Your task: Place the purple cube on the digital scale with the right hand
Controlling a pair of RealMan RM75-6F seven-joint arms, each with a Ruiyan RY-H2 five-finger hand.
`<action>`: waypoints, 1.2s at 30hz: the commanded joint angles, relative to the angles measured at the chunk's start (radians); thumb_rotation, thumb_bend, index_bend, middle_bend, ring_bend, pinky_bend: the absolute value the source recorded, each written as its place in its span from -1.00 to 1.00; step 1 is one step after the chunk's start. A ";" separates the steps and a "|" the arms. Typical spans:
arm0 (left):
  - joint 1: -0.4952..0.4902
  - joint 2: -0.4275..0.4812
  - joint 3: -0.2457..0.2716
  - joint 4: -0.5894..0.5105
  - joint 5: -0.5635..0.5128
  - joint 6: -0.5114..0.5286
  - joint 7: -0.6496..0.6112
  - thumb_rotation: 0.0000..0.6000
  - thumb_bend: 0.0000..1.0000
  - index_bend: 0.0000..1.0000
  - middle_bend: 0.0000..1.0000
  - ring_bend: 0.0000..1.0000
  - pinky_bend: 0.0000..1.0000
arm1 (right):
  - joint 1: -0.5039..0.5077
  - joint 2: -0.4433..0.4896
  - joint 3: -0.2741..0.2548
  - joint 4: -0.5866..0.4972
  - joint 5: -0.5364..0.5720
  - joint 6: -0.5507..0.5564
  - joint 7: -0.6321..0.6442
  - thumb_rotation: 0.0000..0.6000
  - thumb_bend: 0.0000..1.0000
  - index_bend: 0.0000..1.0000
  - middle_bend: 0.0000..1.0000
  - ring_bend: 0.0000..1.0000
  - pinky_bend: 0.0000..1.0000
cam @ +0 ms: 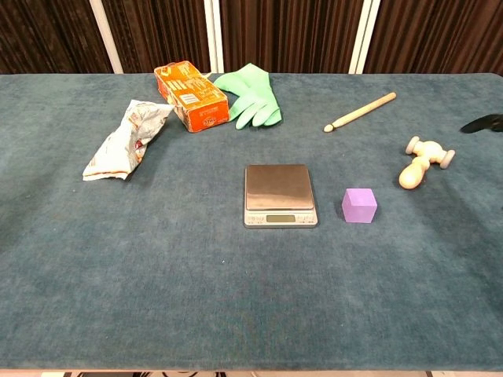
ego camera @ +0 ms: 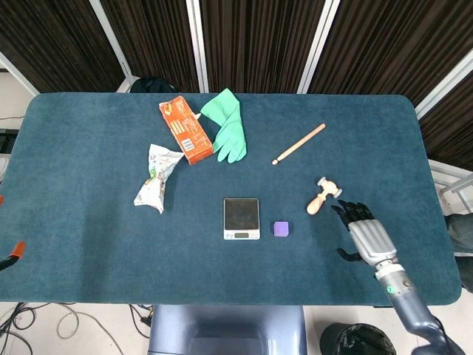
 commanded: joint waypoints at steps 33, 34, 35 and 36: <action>-0.005 -0.003 -0.004 0.005 -0.014 -0.012 0.005 1.00 -0.49 -0.96 -0.99 -1.00 -1.00 | 0.217 -0.356 0.048 0.094 0.343 0.021 -0.275 1.00 -0.27 -0.29 -1.00 -1.00 -1.00; -0.005 -0.003 -0.004 0.005 -0.015 -0.012 0.005 1.00 -0.49 -0.96 -0.99 -1.00 -1.00 | 0.218 -0.361 0.049 0.097 0.344 0.023 -0.273 1.00 -0.25 -0.26 -1.00 -1.00 -1.00; -0.005 -0.003 -0.004 0.005 -0.015 -0.013 0.006 1.00 -0.49 -0.96 -0.99 -1.00 -1.00 | 0.220 -0.365 0.051 0.101 0.345 0.025 -0.271 1.00 -0.24 -0.25 -1.00 -1.00 -1.00; -0.005 -0.004 -0.004 0.005 -0.015 -0.013 0.006 1.00 -0.49 -0.96 -0.99 -1.00 -1.00 | 0.223 -0.371 0.050 0.106 0.345 0.026 -0.268 1.00 -0.22 -0.23 -1.00 -1.00 -1.00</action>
